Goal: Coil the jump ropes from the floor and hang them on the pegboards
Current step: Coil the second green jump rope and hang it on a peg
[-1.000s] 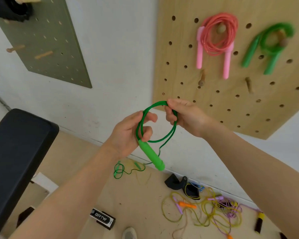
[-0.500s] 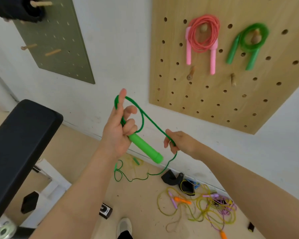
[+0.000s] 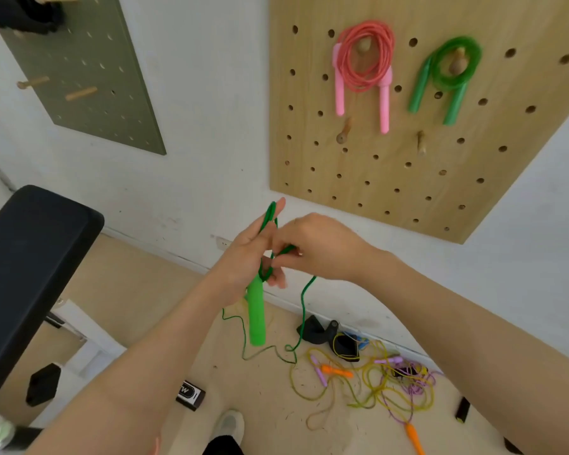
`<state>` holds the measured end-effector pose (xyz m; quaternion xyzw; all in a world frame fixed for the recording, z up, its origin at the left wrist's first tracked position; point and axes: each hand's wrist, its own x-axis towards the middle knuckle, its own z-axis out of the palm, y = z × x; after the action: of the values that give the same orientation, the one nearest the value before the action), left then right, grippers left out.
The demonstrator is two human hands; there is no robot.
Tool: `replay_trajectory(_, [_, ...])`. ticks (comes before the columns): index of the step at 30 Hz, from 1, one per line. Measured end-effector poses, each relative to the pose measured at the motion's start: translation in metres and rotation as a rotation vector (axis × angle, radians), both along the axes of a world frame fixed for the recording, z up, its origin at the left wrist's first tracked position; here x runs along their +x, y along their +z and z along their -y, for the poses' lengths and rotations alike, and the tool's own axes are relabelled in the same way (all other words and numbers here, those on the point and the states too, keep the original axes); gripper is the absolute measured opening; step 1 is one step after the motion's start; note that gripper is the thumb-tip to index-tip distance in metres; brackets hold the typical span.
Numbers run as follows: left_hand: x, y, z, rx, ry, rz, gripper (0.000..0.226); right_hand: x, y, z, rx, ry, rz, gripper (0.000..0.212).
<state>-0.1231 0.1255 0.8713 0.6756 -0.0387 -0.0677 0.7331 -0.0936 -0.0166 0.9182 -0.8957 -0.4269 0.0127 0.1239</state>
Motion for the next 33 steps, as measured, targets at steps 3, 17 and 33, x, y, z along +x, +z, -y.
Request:
replay_trajectory(3, [0.006, 0.008, -0.002, 0.012, -0.073, 0.008, 0.031, 0.009, 0.008, 0.001, 0.11, -0.089, 0.052, 0.022])
replay_trajectory(17, [0.066, 0.035, -0.066, -0.411, -0.27, -0.182, 0.056, 0.078, 0.019, -0.028, 0.621, -0.057, -0.723, 0.025])
replay_trajectory(33, [0.124, 0.055, -0.152, -0.764, 0.32, 0.103, 0.035, 0.134, -0.055, -0.052, 0.525, -0.487, -0.86, 0.026])
